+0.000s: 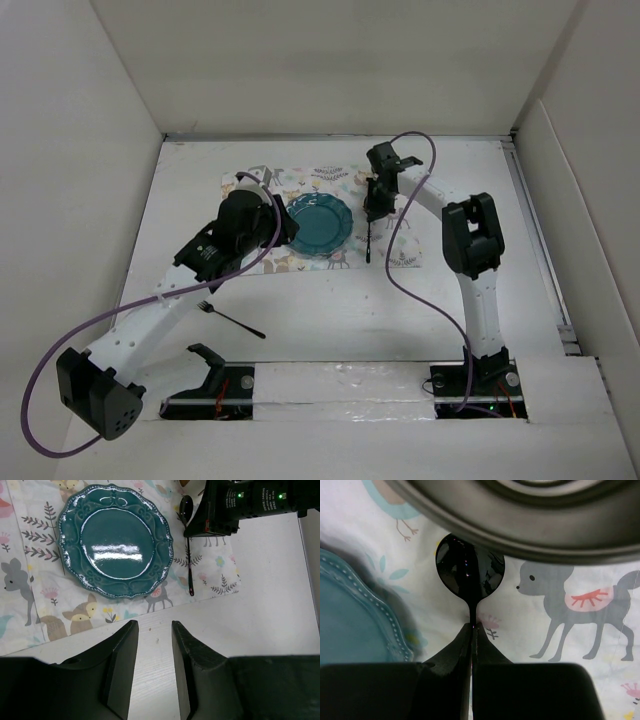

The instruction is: Set the dinner table for one person

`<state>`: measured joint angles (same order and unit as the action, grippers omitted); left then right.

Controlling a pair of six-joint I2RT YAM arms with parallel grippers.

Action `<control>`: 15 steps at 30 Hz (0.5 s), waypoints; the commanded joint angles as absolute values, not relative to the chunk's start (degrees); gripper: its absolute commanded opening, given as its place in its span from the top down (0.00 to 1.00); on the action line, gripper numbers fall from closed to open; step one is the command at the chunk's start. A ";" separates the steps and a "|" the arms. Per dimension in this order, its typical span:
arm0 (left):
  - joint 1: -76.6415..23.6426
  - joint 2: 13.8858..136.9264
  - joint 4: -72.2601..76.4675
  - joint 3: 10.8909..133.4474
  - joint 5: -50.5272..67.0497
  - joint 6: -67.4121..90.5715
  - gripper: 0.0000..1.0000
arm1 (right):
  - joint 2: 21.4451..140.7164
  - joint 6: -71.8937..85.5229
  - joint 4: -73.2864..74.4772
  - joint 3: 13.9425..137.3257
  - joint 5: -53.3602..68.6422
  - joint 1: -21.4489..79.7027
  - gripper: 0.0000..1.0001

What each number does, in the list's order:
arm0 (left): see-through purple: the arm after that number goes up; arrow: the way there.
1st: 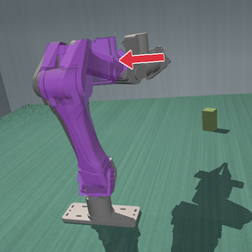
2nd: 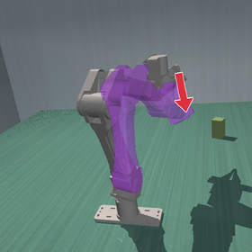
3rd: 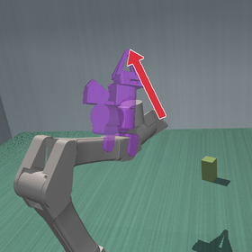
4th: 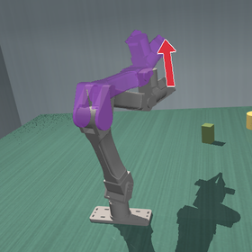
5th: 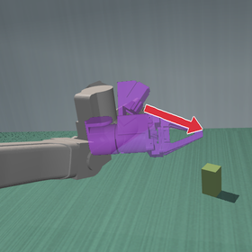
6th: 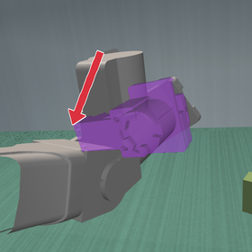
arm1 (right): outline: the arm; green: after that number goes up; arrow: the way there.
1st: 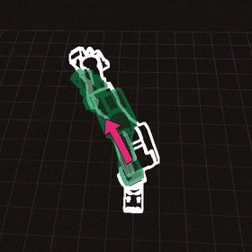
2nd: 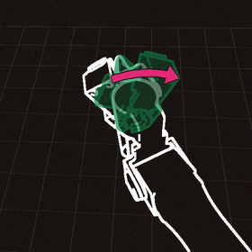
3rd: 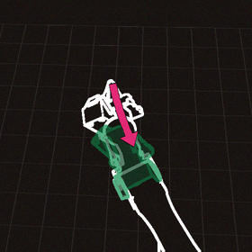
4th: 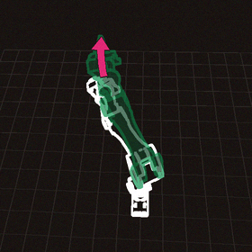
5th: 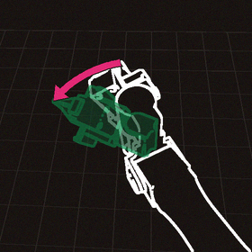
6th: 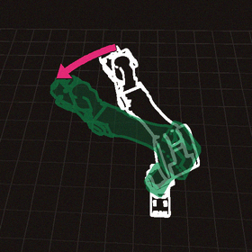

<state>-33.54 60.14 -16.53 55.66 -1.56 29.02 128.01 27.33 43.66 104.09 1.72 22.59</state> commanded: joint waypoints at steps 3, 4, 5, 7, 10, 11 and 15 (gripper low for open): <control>-33.49 58.18 -16.00 54.49 -1.49 29.27 0.70 | 128.32 27.86 41.48 107.66 -1.65 24.34 1.00; -33.49 58.10 -15.91 54.41 -1.49 29.27 0.70 | 128.49 27.60 41.48 107.84 -1.84 24.35 1.00; -33.49 58.10 -15.56 54.32 -1.41 29.35 0.70 | 128.93 27.51 41.66 107.93 -2.02 24.95 1.00; -33.49 58.10 -15.47 54.32 -1.32 29.44 0.70 | 129.02 27.42 41.92 108.19 -2.20 24.96 1.00; -33.49 58.10 -15.47 54.23 -1.23 29.44 0.70 | 129.11 27.16 41.92 108.37 -2.81 25.49 0.95; -33.49 58.01 -15.29 54.14 -1.23 29.62 0.70 | 129.20 27.07 42.01 108.37 -2.73 25.49 0.93; -33.49 57.92 -15.38 54.14 -1.14 29.62 0.70 | 129.38 26.98 43.33 109.33 -3.77 25.49 0.75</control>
